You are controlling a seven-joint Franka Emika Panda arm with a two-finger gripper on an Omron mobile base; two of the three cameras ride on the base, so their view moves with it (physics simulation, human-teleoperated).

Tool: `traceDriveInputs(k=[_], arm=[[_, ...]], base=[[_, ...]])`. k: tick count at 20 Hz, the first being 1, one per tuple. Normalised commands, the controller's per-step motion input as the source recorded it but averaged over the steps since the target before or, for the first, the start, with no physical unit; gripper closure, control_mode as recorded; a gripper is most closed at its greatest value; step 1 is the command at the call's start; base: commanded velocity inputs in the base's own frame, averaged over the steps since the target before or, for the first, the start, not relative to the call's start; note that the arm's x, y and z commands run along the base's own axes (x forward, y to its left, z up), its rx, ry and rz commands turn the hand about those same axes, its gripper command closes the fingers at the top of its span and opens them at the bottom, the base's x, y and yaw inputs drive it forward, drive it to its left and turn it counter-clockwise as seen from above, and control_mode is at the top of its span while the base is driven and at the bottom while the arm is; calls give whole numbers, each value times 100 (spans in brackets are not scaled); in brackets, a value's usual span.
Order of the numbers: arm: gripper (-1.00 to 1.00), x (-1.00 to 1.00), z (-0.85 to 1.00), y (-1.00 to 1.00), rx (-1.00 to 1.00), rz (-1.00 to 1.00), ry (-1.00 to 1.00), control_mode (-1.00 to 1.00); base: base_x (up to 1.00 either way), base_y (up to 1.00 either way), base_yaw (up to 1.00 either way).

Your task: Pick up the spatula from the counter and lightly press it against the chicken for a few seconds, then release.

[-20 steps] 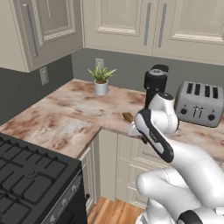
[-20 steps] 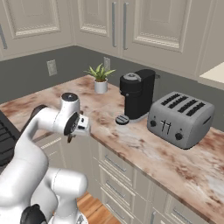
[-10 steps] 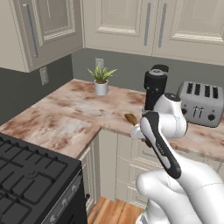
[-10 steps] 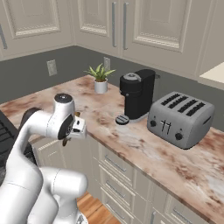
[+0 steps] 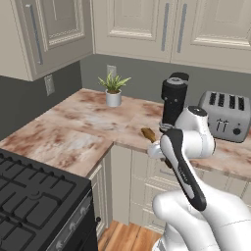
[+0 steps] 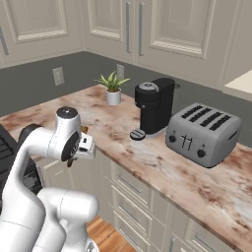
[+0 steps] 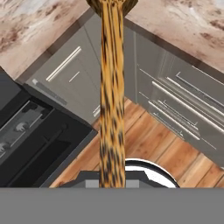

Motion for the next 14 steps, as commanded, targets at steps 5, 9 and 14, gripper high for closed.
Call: traceDriveInputs(k=[5, 9, 14], arm=[[100, 0, 0, 0, 0, 0, 0, 100], [100, 0, 0, 0, 0, 0, 0, 100], [100, 0, 0, 0, 0, 0, 0, 100]], base=[[0, 5, 5], [0, 0, 17], [0, 0, 23]])
